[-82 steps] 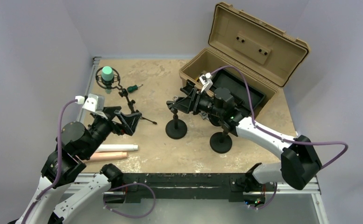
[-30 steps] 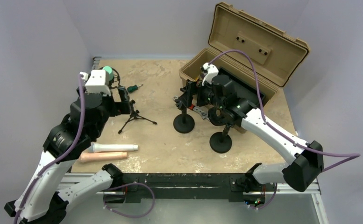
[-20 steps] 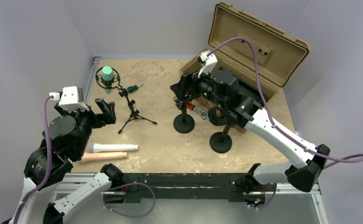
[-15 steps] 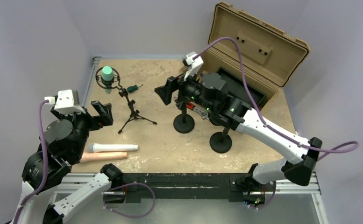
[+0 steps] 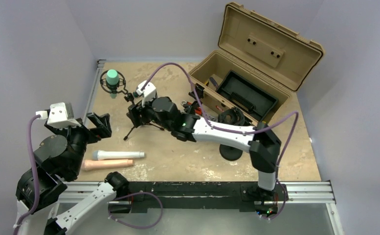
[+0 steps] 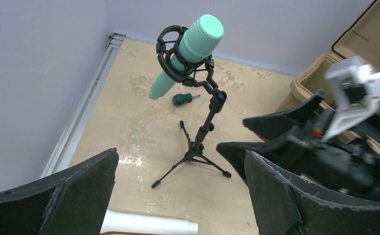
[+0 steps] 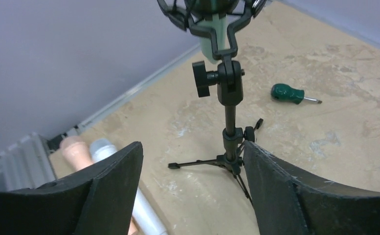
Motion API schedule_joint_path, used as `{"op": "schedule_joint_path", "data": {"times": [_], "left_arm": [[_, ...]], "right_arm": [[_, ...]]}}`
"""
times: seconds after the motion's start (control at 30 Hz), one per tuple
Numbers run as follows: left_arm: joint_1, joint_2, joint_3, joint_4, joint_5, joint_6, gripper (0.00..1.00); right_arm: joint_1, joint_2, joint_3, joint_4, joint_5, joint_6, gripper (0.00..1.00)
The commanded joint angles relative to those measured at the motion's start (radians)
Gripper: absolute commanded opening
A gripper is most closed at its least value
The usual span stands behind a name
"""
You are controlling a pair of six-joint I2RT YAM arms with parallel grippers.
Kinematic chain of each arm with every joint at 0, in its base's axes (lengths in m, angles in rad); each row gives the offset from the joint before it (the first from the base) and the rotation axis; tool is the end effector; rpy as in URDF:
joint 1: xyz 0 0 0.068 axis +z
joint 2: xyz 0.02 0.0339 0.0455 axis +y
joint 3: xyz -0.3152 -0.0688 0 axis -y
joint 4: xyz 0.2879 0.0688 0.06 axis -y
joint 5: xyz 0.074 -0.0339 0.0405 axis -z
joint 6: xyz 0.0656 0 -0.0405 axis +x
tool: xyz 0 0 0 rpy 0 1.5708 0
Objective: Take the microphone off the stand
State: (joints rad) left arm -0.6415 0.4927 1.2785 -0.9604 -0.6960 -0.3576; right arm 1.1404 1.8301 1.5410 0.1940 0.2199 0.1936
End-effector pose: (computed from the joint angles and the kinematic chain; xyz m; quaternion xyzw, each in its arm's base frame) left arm 0.0458 0.0183 0.4871 -0.1151 0.7439 -0.0601 0.6555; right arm 0.2347 0.4769 0.3805 -0.2696 0.6882 0.3498 0.5756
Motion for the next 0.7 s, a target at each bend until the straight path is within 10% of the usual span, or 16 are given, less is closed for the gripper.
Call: {"op": "schedule_joint_path", "data": {"times": [0.0,0.67], "left_arm": [[0.007,-0.034,-0.015,-0.015,-0.021,-0.004,0.97],[0.007,-0.068,-0.029,-0.082,-0.013,0.013,0.97]], "right_arm": [[-0.002,0.099,0.103,0.077,0.065,-0.06,0.69],[-0.002,0.329,0.209,0.247,0.159,-0.125,0.41]]}}
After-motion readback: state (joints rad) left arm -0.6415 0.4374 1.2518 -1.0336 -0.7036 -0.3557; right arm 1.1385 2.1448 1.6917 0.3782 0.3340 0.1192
